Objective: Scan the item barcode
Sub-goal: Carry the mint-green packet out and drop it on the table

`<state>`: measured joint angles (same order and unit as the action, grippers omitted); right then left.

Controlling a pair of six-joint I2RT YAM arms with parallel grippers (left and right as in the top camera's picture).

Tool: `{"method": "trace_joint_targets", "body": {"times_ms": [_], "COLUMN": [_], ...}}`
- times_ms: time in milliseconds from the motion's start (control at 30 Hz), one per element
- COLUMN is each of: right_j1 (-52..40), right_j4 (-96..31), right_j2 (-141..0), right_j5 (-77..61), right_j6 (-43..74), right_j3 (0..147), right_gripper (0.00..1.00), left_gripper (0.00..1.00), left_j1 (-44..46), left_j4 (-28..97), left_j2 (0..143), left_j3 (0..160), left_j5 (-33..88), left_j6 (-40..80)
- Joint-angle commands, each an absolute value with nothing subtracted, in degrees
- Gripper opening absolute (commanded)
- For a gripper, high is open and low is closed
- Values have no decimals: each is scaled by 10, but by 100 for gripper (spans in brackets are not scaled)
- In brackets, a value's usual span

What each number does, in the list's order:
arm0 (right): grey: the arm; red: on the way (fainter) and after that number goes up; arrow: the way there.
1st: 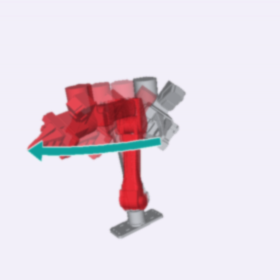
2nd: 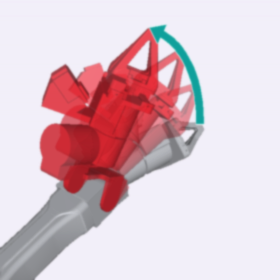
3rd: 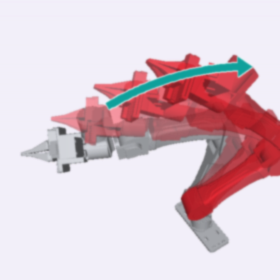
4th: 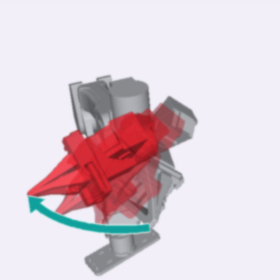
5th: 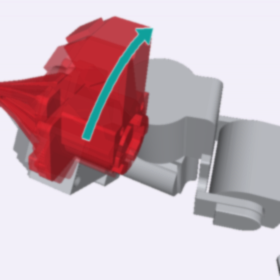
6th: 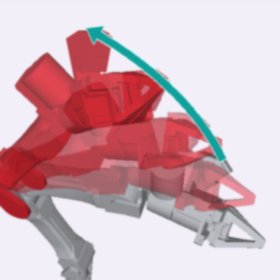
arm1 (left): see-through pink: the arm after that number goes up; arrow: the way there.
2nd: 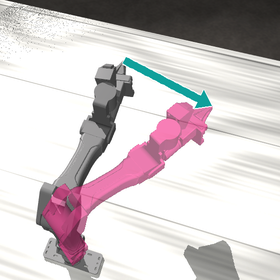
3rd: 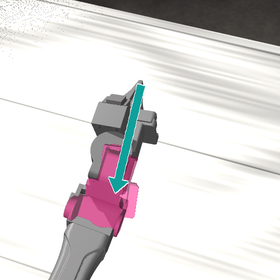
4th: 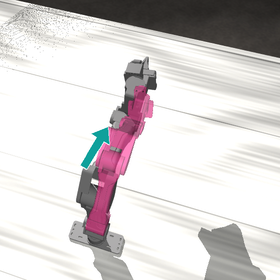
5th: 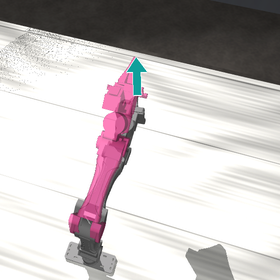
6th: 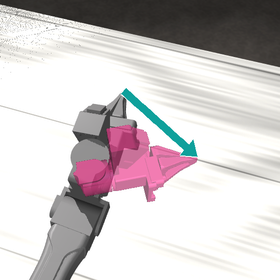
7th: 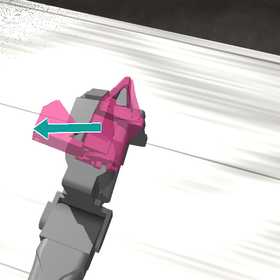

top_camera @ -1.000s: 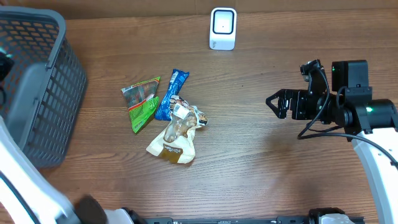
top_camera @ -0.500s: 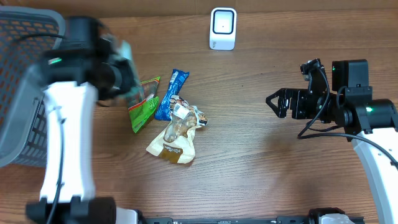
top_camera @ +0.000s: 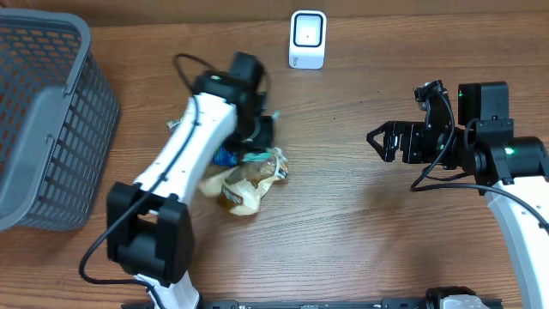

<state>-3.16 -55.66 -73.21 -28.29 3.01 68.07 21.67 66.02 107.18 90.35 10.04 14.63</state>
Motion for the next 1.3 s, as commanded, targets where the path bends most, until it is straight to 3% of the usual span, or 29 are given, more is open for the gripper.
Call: {"method": "trace_joint_targets", "body": {"times_ms": [0, 400, 667, 733, 800, 900, 967, 1100, 1267], "right_j1": [-36, -36, -36, -36, -36, -36, -36, -37, -56], "right_j4": [-555, -555, -545, -542, -542, -542, -535, -519, -516], "right_j2": [-732, -734, -738, -738, -738, -738, -741, -769, -832], "right_j5": [-286, -285, -286, -286, -286, -285, -286, -286, -302], "right_j6": [28, 28, 29, 29, 29, 32, 61, 170, 200], "right_j3": [678, 678, 678, 678, 678, 678, 678, 678, 678], "right_gripper": [100, 100, 100, 100, 100, 100, 99, 96, 96], "left_gripper": [4, 4, 4, 14, 43, 67, 75, 81, 87], "left_j1": [260, 331, 332, 333, 334, 332, 327, 303, 239], "left_j4": [639, 630, 657, 651, 644, 645, 654, 691, 719], "left_j2": [1069, 1084, 1084, 1084, 1084, 1084, 1084, 1084, 1084], "left_j3": [906, 837, 799, 800, 805, 832, 859, 954, 1060], "left_j5": [111, 77, -49, -47, -31, -4, 3, 2, 12], "left_j6": [102, 10, -5, -4, -4, 9, 23, 65, 138]}}
